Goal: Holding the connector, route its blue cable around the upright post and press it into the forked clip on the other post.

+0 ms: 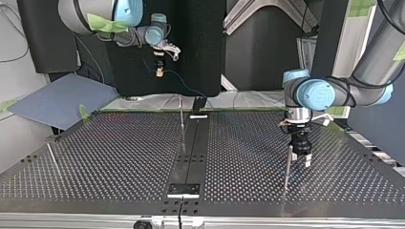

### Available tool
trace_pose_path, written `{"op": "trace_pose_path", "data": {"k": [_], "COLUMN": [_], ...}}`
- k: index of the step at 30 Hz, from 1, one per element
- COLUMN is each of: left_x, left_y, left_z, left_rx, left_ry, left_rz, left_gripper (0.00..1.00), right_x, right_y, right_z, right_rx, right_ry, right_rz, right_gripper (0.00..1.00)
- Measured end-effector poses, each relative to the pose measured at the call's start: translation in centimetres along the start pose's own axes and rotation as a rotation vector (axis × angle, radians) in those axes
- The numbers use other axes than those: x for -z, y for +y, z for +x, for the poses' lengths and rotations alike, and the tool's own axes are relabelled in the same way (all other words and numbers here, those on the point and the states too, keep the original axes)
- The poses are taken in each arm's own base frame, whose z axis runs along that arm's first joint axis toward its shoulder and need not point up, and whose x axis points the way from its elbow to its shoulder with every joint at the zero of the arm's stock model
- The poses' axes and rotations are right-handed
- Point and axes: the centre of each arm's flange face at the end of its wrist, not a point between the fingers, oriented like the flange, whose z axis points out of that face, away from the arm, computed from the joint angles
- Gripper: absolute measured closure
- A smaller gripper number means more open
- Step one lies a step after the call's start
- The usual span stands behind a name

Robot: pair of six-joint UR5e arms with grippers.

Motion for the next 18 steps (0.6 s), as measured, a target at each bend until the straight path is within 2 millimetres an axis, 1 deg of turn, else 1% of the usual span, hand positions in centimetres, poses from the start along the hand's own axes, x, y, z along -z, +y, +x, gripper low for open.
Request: {"op": "trace_pose_path", "data": {"k": [7, 9, 13, 18], "left_x": [0.0, 0.0, 0.0, 0.0], "left_y": [-0.1, -0.1, -0.1, 0.0], "left_z": [0.0, 0.0, 0.0, 0.0], "left_rx": [0.0, 0.0, 0.0, 0.0], "left_ry": [0.0, 0.0, 0.0, -0.001], "left_rz": [0.001, 0.001, 0.001, -0.001], "left_gripper": [0.0, 0.0, 0.0, 0.0], "right_x": [0.6, 0.7, 0.5, 0.1], "right_y": [0.1, 0.2, 0.2, 0.3], "right_z": [-3.2, -3.7, -2.8, -0.8], "right_rx": [0.038, 0.055, 0.065, 0.065], "right_ry": [-0.049, -0.057, -0.056, -0.055], "right_rz": [-0.001, -0.003, -0.008, -0.014], "right_gripper": [1.0, 1.0, 1.0, 1.0]}}
